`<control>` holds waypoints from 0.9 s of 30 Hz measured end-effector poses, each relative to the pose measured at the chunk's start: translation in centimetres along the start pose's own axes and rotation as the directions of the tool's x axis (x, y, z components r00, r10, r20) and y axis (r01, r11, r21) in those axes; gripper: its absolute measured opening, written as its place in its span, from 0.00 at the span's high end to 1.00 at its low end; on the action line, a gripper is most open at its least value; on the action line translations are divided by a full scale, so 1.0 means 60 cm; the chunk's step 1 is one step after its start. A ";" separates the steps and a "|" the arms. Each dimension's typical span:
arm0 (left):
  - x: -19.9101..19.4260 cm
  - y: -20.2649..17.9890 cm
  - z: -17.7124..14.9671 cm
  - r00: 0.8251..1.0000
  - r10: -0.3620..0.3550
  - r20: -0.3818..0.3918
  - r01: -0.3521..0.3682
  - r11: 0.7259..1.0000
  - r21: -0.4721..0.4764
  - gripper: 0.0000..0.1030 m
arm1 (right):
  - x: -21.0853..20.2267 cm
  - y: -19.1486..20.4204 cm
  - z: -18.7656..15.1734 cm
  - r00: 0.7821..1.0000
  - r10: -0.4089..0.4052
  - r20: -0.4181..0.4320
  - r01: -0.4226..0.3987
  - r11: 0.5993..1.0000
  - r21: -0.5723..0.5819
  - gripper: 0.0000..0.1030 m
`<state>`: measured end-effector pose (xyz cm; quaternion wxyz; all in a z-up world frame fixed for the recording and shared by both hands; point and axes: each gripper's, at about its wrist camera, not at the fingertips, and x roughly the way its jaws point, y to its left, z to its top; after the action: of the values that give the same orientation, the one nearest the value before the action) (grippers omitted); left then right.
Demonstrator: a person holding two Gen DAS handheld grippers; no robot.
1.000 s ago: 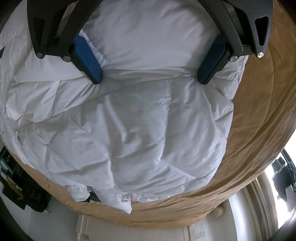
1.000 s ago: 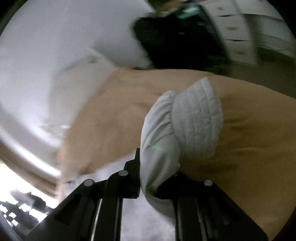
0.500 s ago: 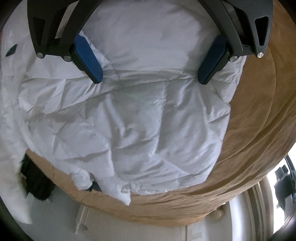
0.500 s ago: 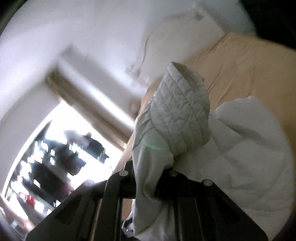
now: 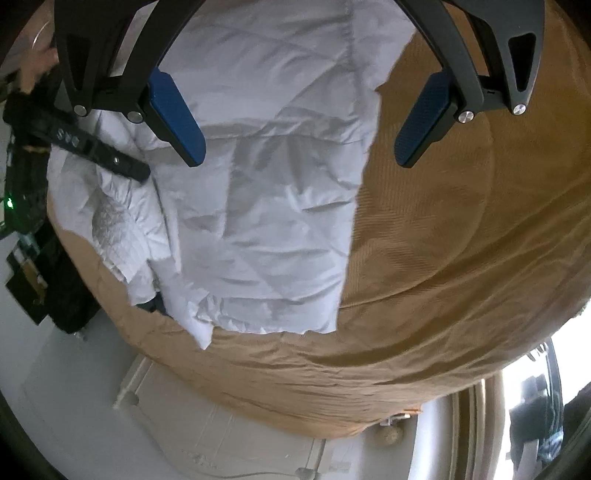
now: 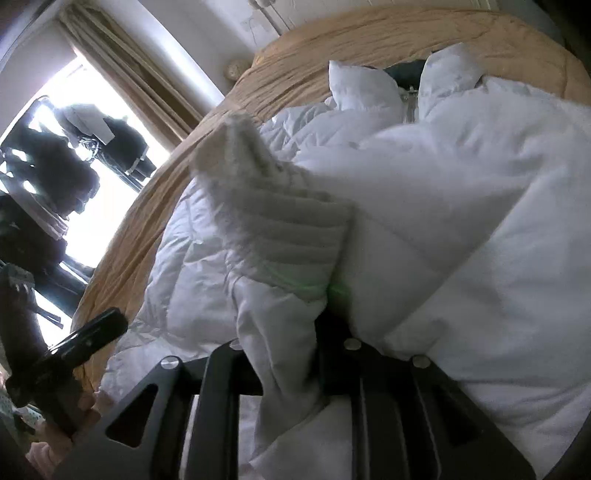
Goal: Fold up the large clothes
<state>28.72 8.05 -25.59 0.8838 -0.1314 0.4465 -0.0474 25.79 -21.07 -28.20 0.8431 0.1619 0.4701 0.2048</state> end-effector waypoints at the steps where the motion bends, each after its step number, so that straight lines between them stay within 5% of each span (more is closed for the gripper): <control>1: -0.001 -0.001 0.003 1.000 -0.024 -0.002 0.024 1.000 -0.017 0.01 | -0.011 0.008 0.003 1.000 -0.008 -0.010 0.007 1.000 -0.011 0.70; 5: 0.000 -0.017 0.010 0.995 -0.098 -0.012 0.097 0.994 -0.043 0.01 | -0.085 0.063 -0.007 0.996 0.031 0.079 -0.028 0.999 -0.039 0.22; 6: -0.002 -0.024 0.012 0.995 -0.100 -0.010 0.099 0.994 -0.039 0.01 | -0.114 0.071 -0.011 0.991 0.058 0.118 -0.053 0.998 -0.044 0.20; 8: -0.007 -0.033 0.015 0.993 -0.114 0.000 0.114 0.993 -0.025 0.01 | -0.168 0.069 -0.010 0.975 0.106 0.193 -0.101 0.994 -0.038 0.20; 11: -0.013 -0.042 0.022 0.992 -0.127 0.008 0.127 0.992 -0.015 0.01 | -0.186 0.031 -0.008 0.966 -0.058 0.251 0.049 0.998 0.043 0.21; 15: -0.013 -0.052 0.035 0.988 -0.155 0.012 0.155 0.988 -0.027 0.01 | -0.093 0.005 -0.005 0.967 -0.210 0.144 0.206 0.978 0.046 0.47; 20: -0.021 -0.052 0.055 0.972 -0.232 0.017 0.233 0.969 -0.087 0.01 | 0.012 0.075 -0.023 0.989 -0.145 0.005 0.145 0.988 -0.060 0.50; 24: -0.029 -0.074 0.075 0.957 -0.289 0.011 0.289 0.953 -0.089 0.01 | 0.050 0.111 -0.047 0.977 -0.211 0.017 0.210 0.959 -0.192 0.48; 27: -0.007 -0.111 0.082 0.961 -0.274 -0.021 0.274 0.962 -0.023 0.01 | 0.037 0.090 -0.043 0.985 -0.169 0.025 0.170 0.972 -0.165 0.48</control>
<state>32.64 2.67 -20.67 0.8620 -0.2000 0.4350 -0.1663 23.58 -15.07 -28.64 0.8706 0.0514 0.4588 0.1697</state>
